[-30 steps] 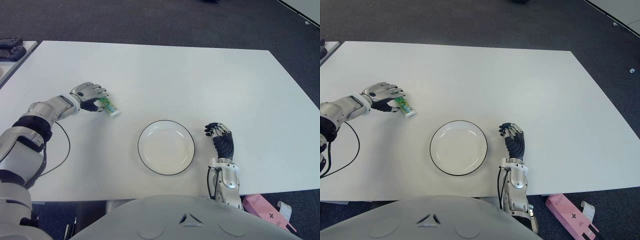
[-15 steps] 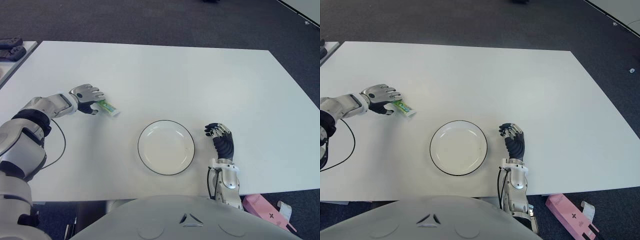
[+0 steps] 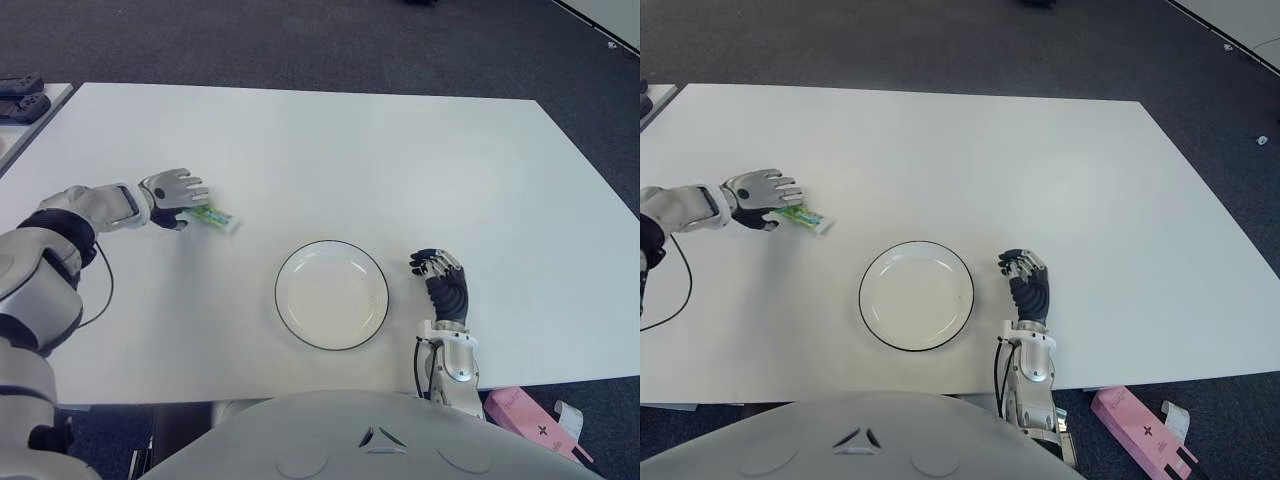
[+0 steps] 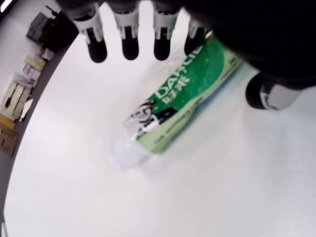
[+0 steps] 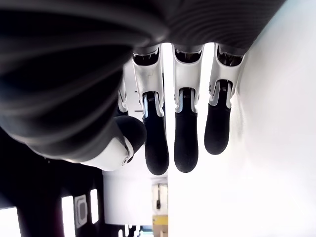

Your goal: Put the toothpaste on the table into the plate.

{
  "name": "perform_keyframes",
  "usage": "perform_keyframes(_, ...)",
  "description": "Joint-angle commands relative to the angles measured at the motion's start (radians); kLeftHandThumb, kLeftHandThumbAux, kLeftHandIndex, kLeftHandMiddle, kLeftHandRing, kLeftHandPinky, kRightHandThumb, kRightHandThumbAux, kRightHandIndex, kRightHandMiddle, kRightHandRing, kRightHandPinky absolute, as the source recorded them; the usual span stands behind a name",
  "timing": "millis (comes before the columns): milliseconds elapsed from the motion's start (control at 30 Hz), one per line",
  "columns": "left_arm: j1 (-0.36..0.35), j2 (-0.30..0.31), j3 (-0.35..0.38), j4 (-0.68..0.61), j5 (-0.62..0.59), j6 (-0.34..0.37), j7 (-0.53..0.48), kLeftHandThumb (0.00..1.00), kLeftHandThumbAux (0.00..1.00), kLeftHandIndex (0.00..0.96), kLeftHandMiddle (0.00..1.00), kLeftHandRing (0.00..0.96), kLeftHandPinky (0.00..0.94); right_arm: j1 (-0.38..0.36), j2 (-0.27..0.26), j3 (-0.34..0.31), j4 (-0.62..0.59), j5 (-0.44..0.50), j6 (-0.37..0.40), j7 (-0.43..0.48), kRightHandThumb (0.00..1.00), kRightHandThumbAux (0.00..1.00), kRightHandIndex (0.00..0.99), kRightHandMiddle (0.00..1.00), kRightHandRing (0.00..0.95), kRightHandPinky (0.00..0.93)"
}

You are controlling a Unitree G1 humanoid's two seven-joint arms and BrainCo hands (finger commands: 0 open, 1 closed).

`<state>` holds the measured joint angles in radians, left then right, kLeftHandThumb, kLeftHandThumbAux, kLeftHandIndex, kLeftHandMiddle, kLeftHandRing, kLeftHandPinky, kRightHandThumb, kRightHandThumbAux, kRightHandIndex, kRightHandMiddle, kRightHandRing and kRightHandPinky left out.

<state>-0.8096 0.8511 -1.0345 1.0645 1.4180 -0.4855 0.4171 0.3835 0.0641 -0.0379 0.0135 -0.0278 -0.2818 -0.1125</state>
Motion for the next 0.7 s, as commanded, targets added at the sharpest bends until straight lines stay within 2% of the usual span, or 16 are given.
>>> perform_keyframes(33, -0.008, 0.01, -0.05, 0.0, 0.05, -0.028, 0.022, 0.463, 0.335, 0.0, 0.0, 0.0, 0.053, 0.007, 0.014, 0.009, -0.006, 0.0, 0.022, -0.005, 0.709, 0.727, 0.429, 0.479, 0.467, 0.458)
perform_keyframes(300, -0.039, 0.004, -0.108, 0.007, 0.094, -0.051, 0.04, 0.429, 0.34, 0.0, 0.004, 0.0, 0.066, 0.018, 0.019, 0.013, -0.014, -0.002, 0.032, -0.016, 0.709, 0.726, 0.429, 0.482, 0.472, 0.464)
perform_keyframes(700, -0.038, -0.016, -0.108, 0.018, 0.063, -0.068, 0.016, 0.446, 0.34, 0.0, 0.006, 0.0, 0.082, 0.029, 0.016, 0.016, -0.015, -0.002, 0.02, -0.024, 0.709, 0.727, 0.428, 0.488, 0.481, 0.469)
